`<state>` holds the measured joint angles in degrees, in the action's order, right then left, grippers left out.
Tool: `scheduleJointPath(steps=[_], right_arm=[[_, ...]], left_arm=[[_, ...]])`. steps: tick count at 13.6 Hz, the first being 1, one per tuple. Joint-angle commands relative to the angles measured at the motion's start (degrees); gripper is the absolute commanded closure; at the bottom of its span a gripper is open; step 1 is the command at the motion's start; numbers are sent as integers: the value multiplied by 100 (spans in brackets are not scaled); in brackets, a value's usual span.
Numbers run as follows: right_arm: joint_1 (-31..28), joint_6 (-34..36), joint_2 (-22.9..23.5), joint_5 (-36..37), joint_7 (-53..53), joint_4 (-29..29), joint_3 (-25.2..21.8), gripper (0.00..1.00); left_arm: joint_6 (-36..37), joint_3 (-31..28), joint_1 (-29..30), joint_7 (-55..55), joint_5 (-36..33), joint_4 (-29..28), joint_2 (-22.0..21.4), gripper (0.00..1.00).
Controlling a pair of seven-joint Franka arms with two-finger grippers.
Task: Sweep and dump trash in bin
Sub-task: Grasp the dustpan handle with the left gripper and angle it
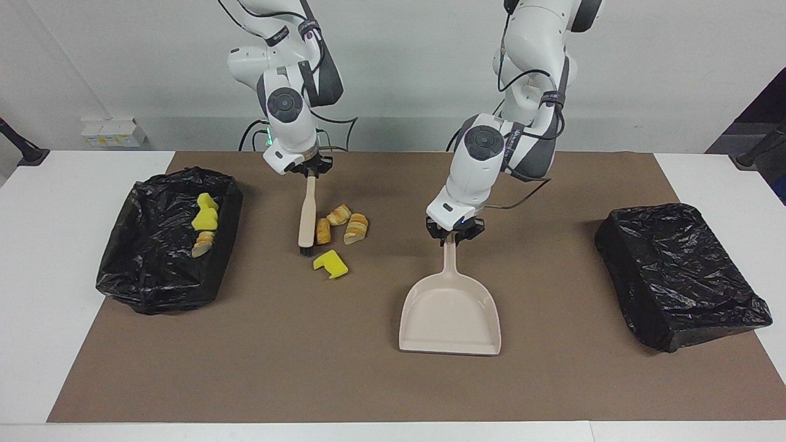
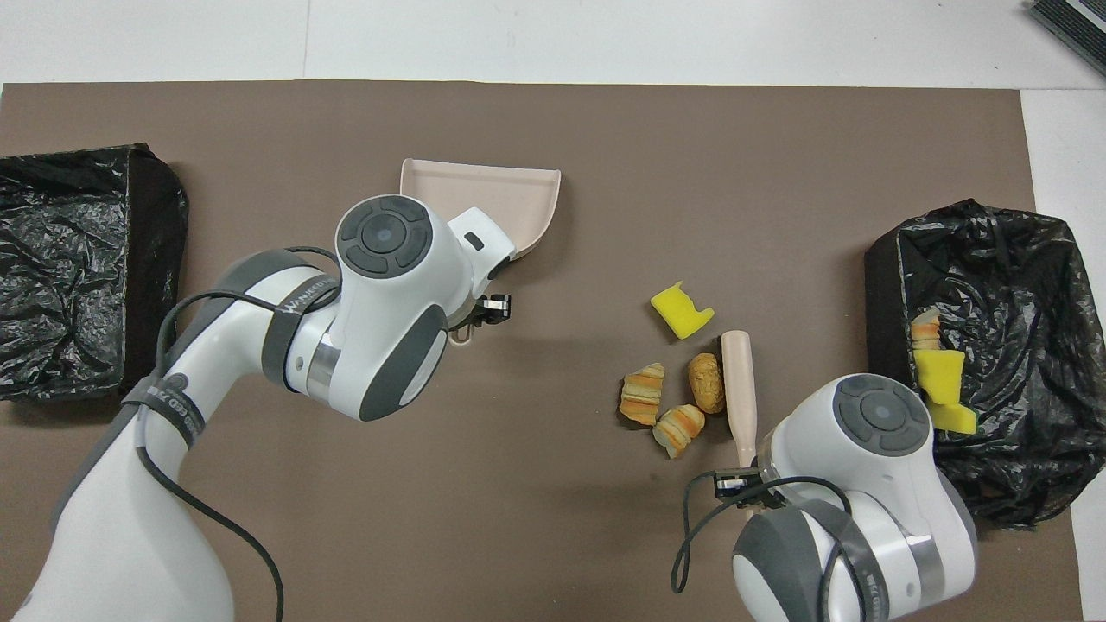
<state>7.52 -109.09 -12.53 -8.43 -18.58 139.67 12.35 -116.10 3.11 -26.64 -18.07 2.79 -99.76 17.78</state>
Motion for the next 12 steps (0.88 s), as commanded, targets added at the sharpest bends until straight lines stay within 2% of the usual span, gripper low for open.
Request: scheduleJointPath(steps=[1,3,5,6,9,12], right_arm=[[346,526,-38,434,-627,-404,49,100],[365,1212,-240,902,-699,-678,75,100],[487,1434,-451,1045,-708,-583,75,100],[453,1496,-504,1036,-682,-460,66,100],[435,1566,-891,1036,-262,-20,57,100],[31,1190,-892,1062,574,147,40,100]], left_arm=[[325,32,298,1030,46,167,-20,100],[666,93,684,2047,55,176,-64,100],[747,67,835,3794,99,237,-81,100],[729,50,870,4298,99,237,-81,100],[721,32,888,5660,108,185,-134,100],[668,32,888,7197,99,71,-187,100]])
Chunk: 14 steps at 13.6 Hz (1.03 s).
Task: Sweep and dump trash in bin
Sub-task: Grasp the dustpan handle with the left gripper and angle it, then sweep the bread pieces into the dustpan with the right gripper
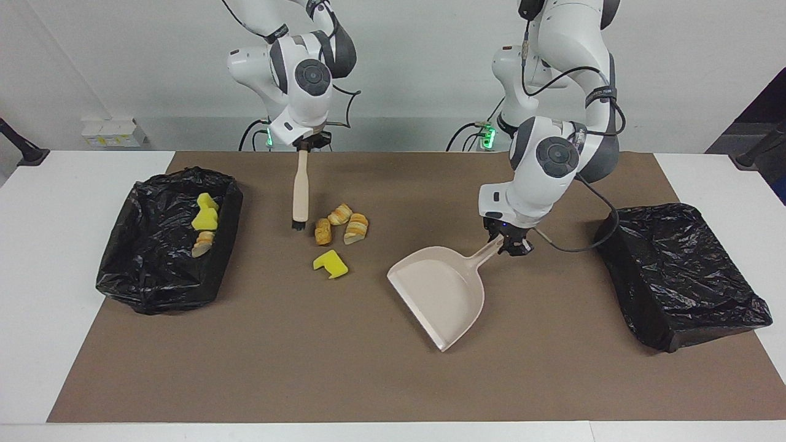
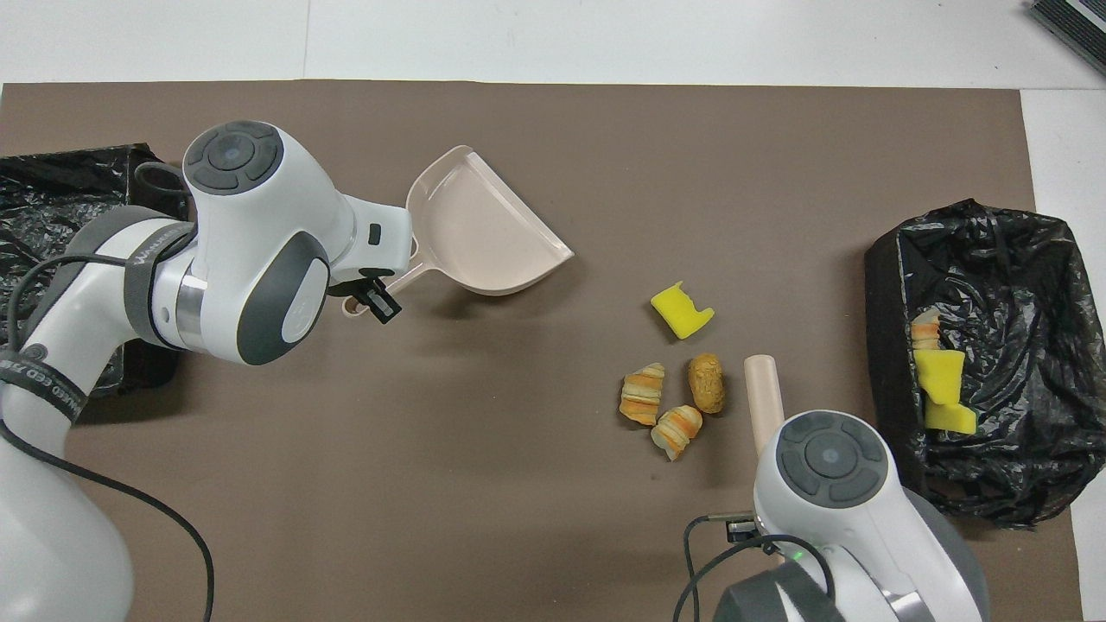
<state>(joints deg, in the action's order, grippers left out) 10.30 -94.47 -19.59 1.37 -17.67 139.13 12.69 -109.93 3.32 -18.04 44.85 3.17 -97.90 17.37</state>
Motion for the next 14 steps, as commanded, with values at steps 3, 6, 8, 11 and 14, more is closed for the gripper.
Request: scheduleJointPath(steps=[3,6,8,11,14], right_arm=[[-300,-721,164,-23,948,247,14,100],[-239,-968,271,-67,994,273,41,100],[-239,-1003,271,-120,1081,290,41,100],[-230,-1065,271,-243,1274,290,41,100],[-221,-1380,411,-260,1425,457,41,100]], left_arm=[[59,11,-59,1877,-8,-246,-234,100],[-168,20,-610,1888,-841,-781,-576,100],[-589,20,-709,1643,-949,-1378,-892,100],[-1030,20,-911,1159,-1195,-1978,-1201,100],[-1109,29,-964,1149,-1196,-2083,-1210,100]])
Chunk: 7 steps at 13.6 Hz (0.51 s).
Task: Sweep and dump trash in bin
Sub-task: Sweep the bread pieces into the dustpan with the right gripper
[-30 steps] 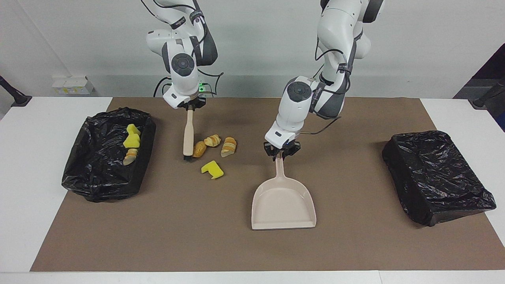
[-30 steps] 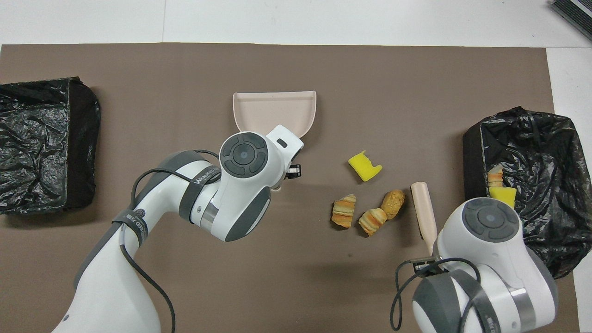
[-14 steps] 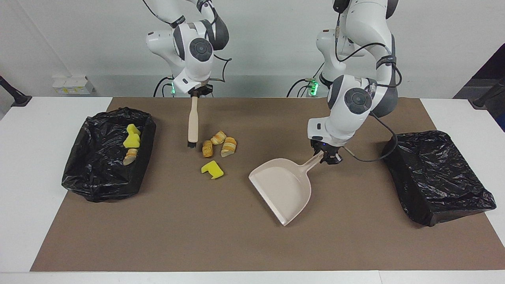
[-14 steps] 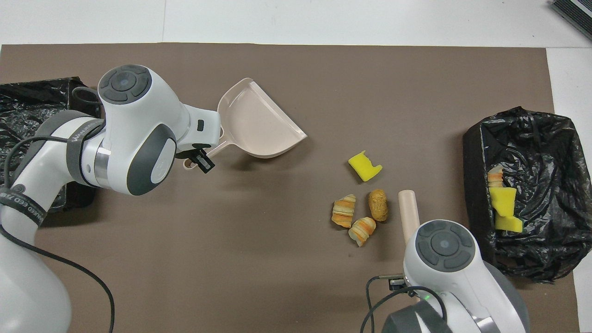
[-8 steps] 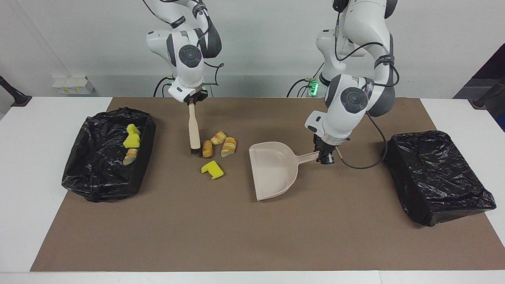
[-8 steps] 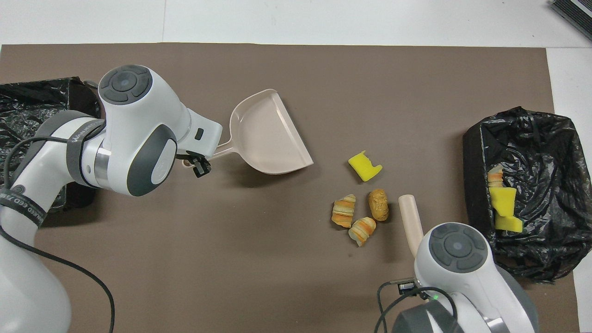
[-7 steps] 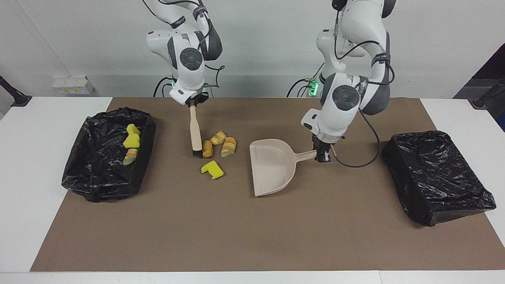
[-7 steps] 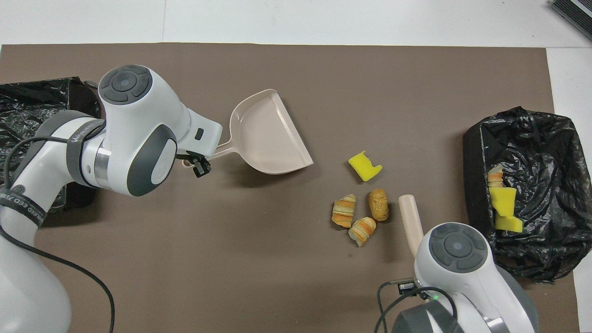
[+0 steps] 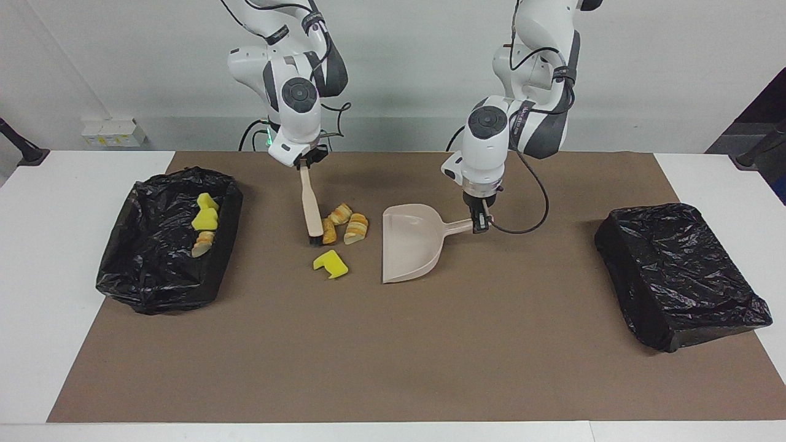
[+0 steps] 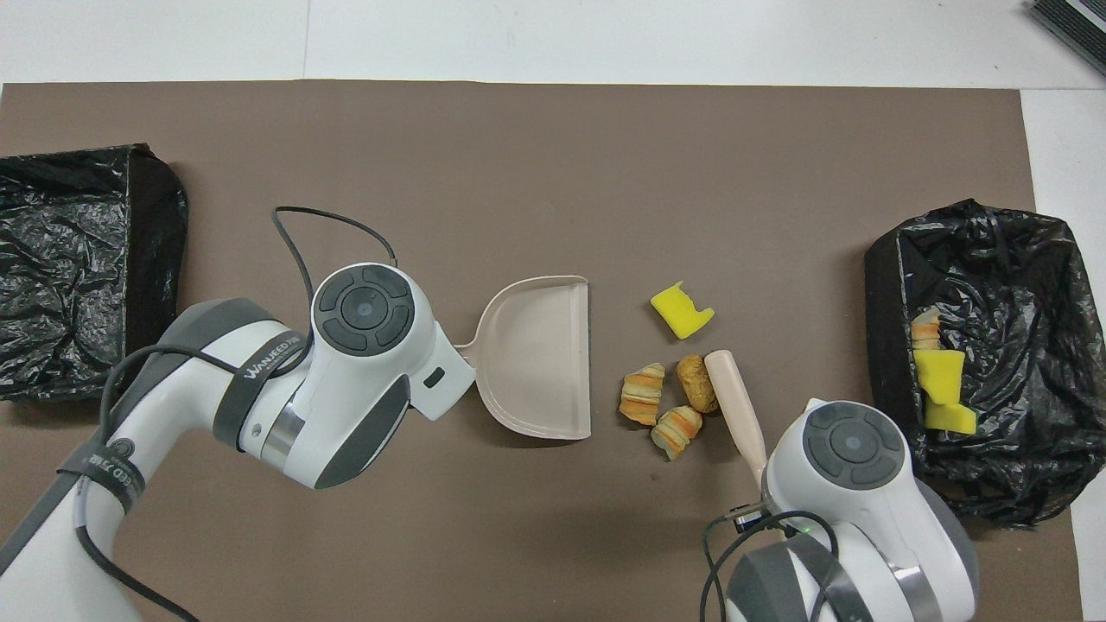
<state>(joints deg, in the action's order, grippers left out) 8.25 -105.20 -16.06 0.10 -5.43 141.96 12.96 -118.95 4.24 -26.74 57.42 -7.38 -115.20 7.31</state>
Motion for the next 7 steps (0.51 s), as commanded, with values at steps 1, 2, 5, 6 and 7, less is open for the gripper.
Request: scheduleJointPath(steps=[1,2,5,6,7], right_arm=[[1,-395,111,-133,200,183,22,100],[114,-422,164,-177,209,157,31,100],[501,-816,313,-1036,253,8,31,100],[554,-870,409,-1352,235,-123,31,100],[581,-888,480,-1564,226,-212,31,100]], left_arm=[[-295,-55,-95,-108,-141,-441,-212,100],[-339,-46,-95,-116,-141,-468,-204,100],[-409,-37,-183,-388,-132,-547,-151,100],[-436,-37,-192,-415,-132,-556,-151,100],[-436,-37,-192,-415,-132,-556,-151,100]])
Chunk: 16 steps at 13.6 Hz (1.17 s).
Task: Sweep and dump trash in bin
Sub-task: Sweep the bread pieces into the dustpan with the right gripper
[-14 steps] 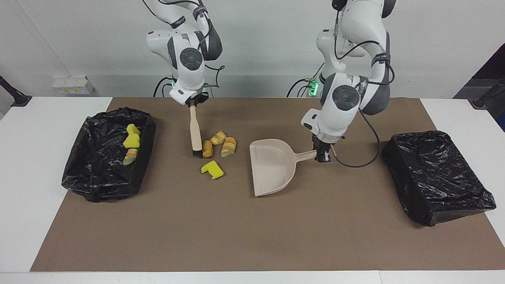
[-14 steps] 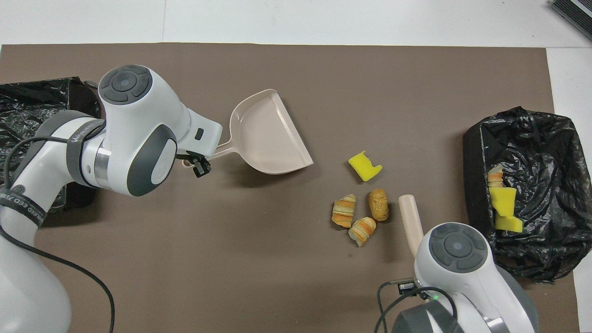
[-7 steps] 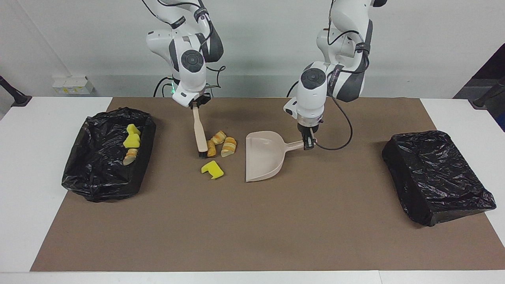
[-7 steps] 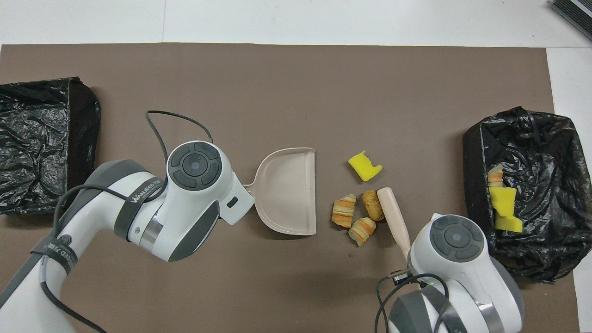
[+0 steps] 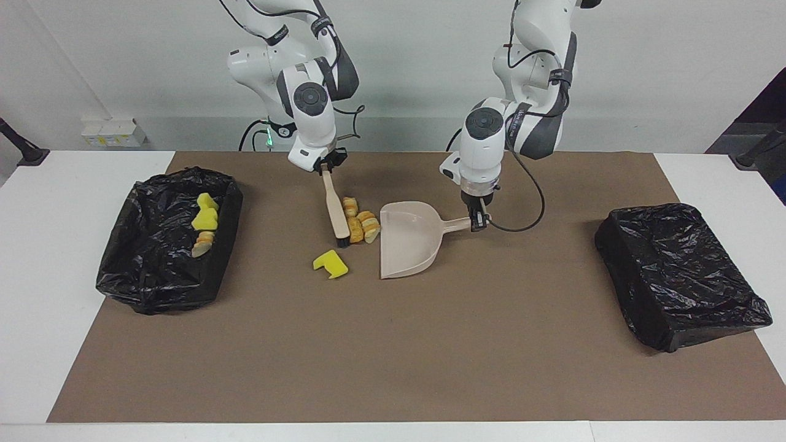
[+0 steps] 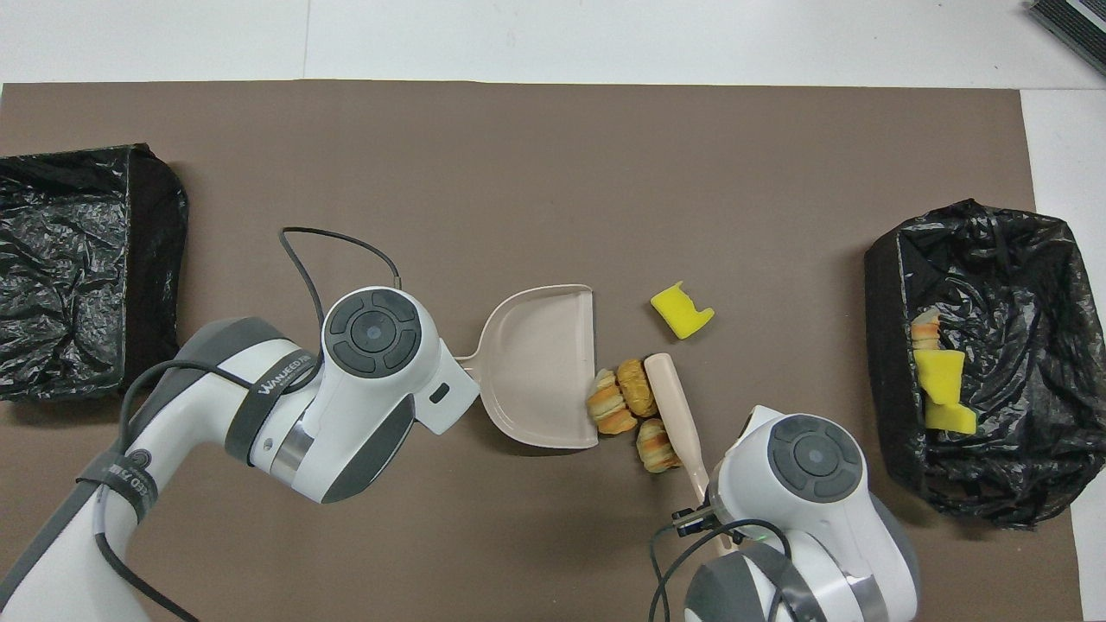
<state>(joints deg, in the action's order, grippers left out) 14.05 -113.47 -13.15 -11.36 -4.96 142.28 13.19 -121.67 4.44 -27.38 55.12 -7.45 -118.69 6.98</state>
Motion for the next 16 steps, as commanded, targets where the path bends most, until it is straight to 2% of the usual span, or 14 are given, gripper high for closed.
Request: scheduleJointPath(steps=[1,3,6,8,9,11,13,15,16], right_arm=[[10,-131,216,-655,189,-279,8,100],[176,-385,286,-1243,215,-349,8,100],[221,-361,435,-1562,154,-586,8,100],[221,-63,366,-1493,58,-736,-9,100],[178,304,235,-1414,-82,-858,-44,100],[46,877,50,-662,-224,-1148,-71,100],[-33,968,49,261,-41,-1273,-62,100],[-182,1124,23,538,180,-1072,-45,100],[-157,1360,-169,538,67,-836,-36,100]], left_arm=[[-164,-57,-127,-186,-125,-207,-118,100],[-190,-49,-119,-265,-116,-242,-127,100],[-575,-48,-31,-187,-90,-504,-179,100],[-796,-40,127,-160,-54,-620,-188,100],[-797,-48,145,-38,24,-620,-188,100],[-797,-48,311,269,331,-620,-180,100],[-797,-48,365,402,403,-620,-180,100],[-770,-40,522,542,455,-585,-197,100],[-744,-40,636,726,629,-567,-215,100]])
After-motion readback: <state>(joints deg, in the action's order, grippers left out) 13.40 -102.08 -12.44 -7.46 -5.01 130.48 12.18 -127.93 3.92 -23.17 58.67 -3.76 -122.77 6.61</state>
